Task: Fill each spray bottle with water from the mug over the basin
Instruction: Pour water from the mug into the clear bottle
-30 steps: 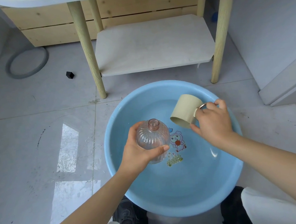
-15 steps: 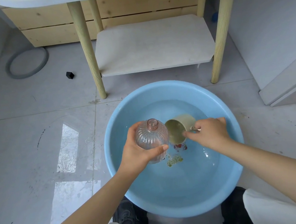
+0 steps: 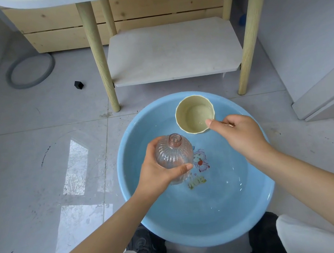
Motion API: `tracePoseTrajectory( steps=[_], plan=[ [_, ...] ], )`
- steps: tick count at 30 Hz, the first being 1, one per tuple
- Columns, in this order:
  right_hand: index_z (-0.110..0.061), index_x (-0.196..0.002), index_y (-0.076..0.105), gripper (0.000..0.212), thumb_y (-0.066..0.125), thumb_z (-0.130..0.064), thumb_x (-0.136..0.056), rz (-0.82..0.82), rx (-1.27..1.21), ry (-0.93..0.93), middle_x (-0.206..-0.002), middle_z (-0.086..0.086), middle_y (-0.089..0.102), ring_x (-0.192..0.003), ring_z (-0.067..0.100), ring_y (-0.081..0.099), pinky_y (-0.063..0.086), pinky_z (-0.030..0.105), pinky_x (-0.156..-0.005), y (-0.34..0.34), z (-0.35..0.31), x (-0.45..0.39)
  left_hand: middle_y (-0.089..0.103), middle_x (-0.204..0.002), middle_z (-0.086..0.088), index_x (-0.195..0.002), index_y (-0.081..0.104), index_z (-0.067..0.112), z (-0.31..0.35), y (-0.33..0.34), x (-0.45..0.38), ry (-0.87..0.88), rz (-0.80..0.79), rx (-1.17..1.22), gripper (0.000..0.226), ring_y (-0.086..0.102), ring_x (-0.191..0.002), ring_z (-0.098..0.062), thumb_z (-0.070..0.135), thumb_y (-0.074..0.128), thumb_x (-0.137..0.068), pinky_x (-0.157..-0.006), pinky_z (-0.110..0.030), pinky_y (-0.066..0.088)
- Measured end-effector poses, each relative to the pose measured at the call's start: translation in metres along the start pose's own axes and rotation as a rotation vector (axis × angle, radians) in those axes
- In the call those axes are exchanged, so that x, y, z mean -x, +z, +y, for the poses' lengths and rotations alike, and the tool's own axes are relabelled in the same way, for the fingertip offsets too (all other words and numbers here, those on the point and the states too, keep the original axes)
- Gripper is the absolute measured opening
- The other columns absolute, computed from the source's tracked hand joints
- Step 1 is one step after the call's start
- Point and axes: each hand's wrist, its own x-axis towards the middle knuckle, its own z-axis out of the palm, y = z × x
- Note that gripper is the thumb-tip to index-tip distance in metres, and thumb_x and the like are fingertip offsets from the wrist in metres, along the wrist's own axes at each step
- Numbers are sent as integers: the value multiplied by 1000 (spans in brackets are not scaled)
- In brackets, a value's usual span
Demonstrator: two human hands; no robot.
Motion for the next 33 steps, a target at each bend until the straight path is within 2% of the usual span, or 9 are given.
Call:
tracePoseTrajectory(
  steps=[4, 8, 12, 18, 21, 25, 29, 33],
  plan=[
    [-3, -58, 38, 58, 70, -49, -76, 50, 31, -138, -50, -4, 30, -53, 14, 30, 26, 29, -59, 3, -12, 5, 60, -110, 22, -114, 48, 38, 0, 1, 0, 3, -10, -1, 79, 55, -102, 10, 22, 93, -51, -79, -3, 41],
    [-17, -49, 35, 55, 70, -51, -74, 120, 90, -316, -43, -9, 43, -50, 10, 39, 32, 34, -68, 8, -20, 10, 60, -112, 21, -114, 48, 39, -1, 1, 0, 3, -6, 1, 80, 56, -106, 6, 31, 90, -47, -82, -5, 42],
    [-27, -51, 35, 46, 52, -65, -69, 202, 176, -462, -43, -14, 37, -57, 5, 43, 27, 30, -76, 12, -20, 14, 61, -111, 22, -114, 48, 40, -2, 1, 0, 3, -8, -3, 82, 56, -108, 4, 39, 90, -43, -84, -7, 44],
    [-18, -56, 43, 48, 58, -59, -74, 298, 293, -608, -50, -16, 33, -59, 16, 42, 23, 29, -75, 11, -16, 12, 60, -113, 21, -112, 47, 40, 0, 0, 2, 8, -9, -2, 78, 55, -106, 8, 33, 89, -46, -83, -5, 42],
    [-15, -56, 43, 48, 60, -56, -75, 329, 321, -661, -52, -18, 30, -58, 16, 41, 24, 29, -75, 11, -16, 13, 59, -114, 21, -115, 47, 39, -1, 0, 1, 4, -10, -8, 81, 54, -109, 5, 35, 89, -46, -86, -9, 43],
    [-15, -56, 42, 47, 60, -54, -75, 359, 342, -693, -54, -16, 33, -61, 15, 40, 22, 28, -76, 11, -17, 14, 59, -114, 21, -113, 46, 40, 1, 0, 2, 4, -10, -7, 80, 54, -106, 8, 33, 91, -47, -83, -5, 43],
    [-15, -56, 44, 47, 61, -54, -75, 378, 344, -721, -54, -19, 28, -63, 11, 36, 22, 28, -77, 11, -18, 14, 59, -113, 20, -113, 47, 40, 1, 0, 2, 8, -6, -10, 80, 55, -105, 8, 31, 91, -47, -81, -4, 43],
    [-15, -56, 43, 47, 61, -54, -75, 395, 334, -734, -54, -15, 38, -66, 11, 35, 21, 28, -77, 11, -18, 13, 59, -113, 21, -113, 46, 41, 1, -1, 2, 4, -10, -18, 82, 55, -106, 8, 31, 94, -47, -82, -4, 43]
  ],
)
